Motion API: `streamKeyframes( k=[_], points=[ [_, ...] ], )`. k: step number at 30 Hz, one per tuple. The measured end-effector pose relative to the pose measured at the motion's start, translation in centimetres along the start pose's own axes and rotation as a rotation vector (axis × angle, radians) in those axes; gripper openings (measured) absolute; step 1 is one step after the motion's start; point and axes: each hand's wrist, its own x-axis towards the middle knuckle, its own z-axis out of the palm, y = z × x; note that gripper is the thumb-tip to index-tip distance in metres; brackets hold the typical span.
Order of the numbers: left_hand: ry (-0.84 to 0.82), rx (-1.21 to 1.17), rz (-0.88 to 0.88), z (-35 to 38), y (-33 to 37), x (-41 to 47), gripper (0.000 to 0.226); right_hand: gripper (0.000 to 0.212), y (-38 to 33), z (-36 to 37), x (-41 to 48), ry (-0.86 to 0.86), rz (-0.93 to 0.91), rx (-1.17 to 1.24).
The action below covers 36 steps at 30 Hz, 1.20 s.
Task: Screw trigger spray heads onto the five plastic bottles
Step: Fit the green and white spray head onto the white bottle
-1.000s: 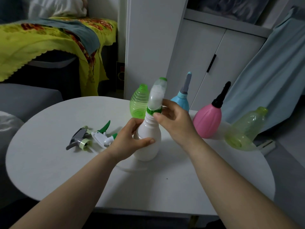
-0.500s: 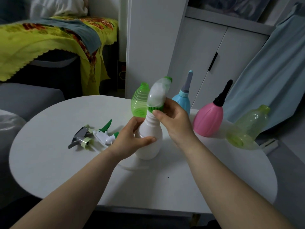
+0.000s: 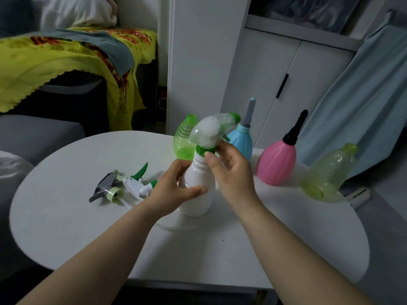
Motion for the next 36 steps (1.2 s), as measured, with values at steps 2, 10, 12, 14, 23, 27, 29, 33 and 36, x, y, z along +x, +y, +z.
streamKeyframes(
  k=[2,10,12,14,23,27,29,33,36],
  points=[
    [0.005,0.004,0.008,0.0,-0.1,0.0,0.044,0.023,0.0,-0.5,0.0,0.041,-0.009,-0.014],
    [0.014,0.028,0.024,0.1,-0.1,0.1,0.044,0.035,0.0,0.8,0.1,0.208,-0.021,-0.050],
    [0.006,0.029,0.026,0.1,-0.1,0.1,0.044,0.038,0.0,1.0,0.1,0.204,-0.003,-0.041],
    [0.004,0.030,0.029,0.1,-0.1,0.2,0.044,0.043,0.1,0.9,0.2,0.158,0.009,-0.074],
    [0.011,0.021,0.027,0.1,-0.3,0.2,0.045,0.021,-0.3,0.0,1.1,0.012,0.090,0.012],
    [0.001,0.005,0.027,0.1,-0.3,0.2,0.045,0.040,-0.2,0.8,1.3,0.057,0.079,0.001],
    [-0.003,-0.009,0.025,0.2,-0.3,0.2,0.045,0.040,0.0,0.8,1.0,0.017,0.102,0.031],
    [0.006,-0.010,0.027,0.2,-0.3,0.2,0.044,0.036,-0.2,0.2,0.8,-0.058,0.097,0.042],
    [0.007,-0.010,0.024,0.2,-0.3,0.2,0.045,0.023,0.0,0.0,1.0,-0.029,0.081,0.016]
  ],
)
